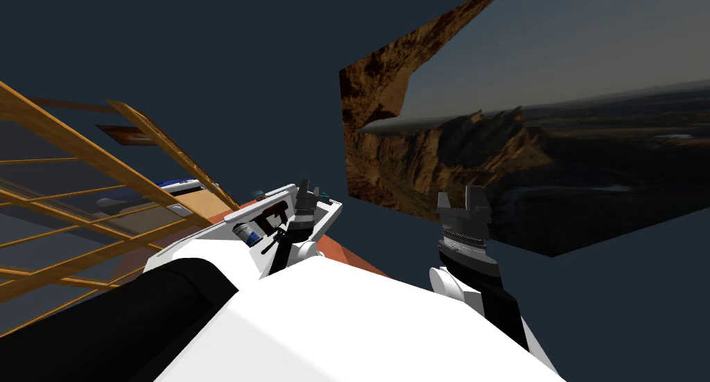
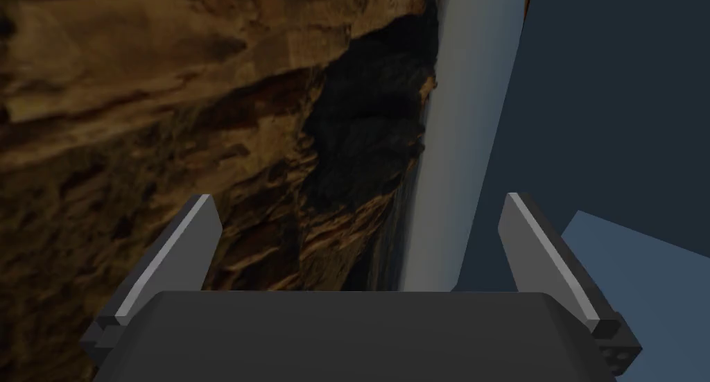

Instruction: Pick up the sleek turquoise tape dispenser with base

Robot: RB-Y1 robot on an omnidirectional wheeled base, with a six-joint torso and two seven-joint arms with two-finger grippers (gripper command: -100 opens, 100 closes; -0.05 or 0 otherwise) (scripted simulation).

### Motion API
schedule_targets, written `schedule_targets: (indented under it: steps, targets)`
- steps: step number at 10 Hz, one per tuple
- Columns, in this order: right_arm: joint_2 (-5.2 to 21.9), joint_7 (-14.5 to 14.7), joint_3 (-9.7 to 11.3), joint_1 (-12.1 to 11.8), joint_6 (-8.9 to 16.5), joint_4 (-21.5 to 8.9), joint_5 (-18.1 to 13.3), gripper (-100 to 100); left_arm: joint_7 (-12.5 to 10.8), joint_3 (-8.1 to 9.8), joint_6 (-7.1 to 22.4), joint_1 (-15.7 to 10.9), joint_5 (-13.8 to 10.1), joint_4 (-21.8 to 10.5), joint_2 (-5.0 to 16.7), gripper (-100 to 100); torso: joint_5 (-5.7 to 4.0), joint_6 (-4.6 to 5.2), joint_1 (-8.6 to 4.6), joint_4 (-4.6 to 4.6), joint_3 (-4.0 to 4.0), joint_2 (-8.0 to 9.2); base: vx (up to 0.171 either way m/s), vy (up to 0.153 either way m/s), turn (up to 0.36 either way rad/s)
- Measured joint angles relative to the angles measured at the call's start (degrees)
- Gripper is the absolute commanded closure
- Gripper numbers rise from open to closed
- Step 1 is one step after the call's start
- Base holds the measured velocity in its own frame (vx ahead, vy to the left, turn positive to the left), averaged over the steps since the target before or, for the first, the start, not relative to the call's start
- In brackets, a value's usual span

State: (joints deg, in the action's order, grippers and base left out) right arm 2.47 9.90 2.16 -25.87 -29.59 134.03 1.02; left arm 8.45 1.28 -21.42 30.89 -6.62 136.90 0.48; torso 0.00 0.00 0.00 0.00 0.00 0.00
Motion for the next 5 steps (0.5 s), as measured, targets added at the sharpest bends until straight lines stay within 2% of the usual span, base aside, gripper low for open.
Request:
schedule_targets:
  steps: [1, 4, 5]
  targets:
    - [0.00, 0.00, 0.00, 0.00, 0.00, 0.00, 0.00, 0, -0.38, 0.15, 0.91, -0.79, -0.72, 0.14, 1.36, -100, 0.02, 0.00, 0.10, 0.02, 0.06, 0.12, -0.091, 0.048, 0.000]
    - [0.00, 0.00, 0.00, 0.01, 0.00, 0.00, 0.00, 0, -2.37, 1.00, 6.01, -3.79, -3.75, 1.14, 5.13, -100, 0.04, 0.00, 0.17, 0.10, 0.26, 0.45, -0.120, 0.050, -0.003]
    - [0.01, 0.00, 0.00, 0.01, 0.00, 0.00, 0.00, 0, -3.16, 1.16, 7.55, -4.91, -4.88, 1.27, 6.15, -100, 0.06, 0.00, 0.26, 0.10, 0.26, 0.45, -0.066, 0.050, -0.009]
